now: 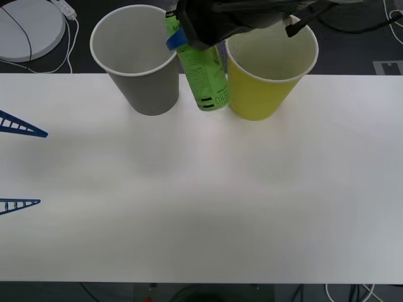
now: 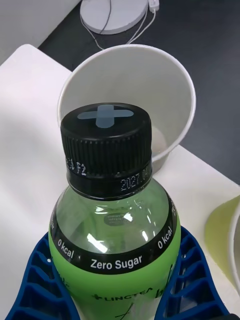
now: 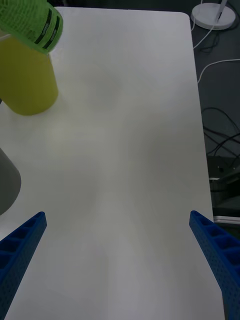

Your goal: Put the can into the green bin and the plastic bottle into the gray bin

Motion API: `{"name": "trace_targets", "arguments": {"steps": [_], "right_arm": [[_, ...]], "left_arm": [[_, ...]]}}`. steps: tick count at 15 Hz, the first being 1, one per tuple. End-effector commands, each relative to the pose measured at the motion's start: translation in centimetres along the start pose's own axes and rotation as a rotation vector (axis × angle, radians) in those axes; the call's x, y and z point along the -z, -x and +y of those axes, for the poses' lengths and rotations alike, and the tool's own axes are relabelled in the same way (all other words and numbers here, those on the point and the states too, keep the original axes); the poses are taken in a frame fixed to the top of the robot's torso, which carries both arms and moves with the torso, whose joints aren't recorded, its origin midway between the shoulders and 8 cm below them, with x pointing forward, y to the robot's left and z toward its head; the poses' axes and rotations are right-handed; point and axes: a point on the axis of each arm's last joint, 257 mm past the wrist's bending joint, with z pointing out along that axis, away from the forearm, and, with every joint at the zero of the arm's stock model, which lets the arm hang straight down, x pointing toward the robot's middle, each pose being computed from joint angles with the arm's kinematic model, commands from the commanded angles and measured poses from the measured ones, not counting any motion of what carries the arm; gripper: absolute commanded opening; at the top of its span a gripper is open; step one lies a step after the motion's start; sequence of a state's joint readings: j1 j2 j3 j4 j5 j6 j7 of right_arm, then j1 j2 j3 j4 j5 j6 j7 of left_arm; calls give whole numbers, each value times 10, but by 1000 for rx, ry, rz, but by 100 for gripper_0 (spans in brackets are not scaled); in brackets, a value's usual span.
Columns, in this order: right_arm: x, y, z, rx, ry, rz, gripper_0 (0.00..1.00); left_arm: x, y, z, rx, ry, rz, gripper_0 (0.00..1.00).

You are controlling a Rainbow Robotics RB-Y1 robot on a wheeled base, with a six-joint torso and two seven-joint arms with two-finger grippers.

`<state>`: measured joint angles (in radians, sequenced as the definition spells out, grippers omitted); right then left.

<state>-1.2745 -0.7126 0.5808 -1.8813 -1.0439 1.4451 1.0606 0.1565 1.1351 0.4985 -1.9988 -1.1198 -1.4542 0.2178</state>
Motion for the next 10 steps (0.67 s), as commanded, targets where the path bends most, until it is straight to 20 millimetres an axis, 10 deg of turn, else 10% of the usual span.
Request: {"name": "trace_targets", "arguments": {"steps": [1,10], "right_arm": [[-7,16,3,-40,-6,39,0],[-37,57,9,-147,-77,119,0]], "left_arm": [[0,0,0,0,0,0,100],[0,0,0,0,0,0,100]]}}
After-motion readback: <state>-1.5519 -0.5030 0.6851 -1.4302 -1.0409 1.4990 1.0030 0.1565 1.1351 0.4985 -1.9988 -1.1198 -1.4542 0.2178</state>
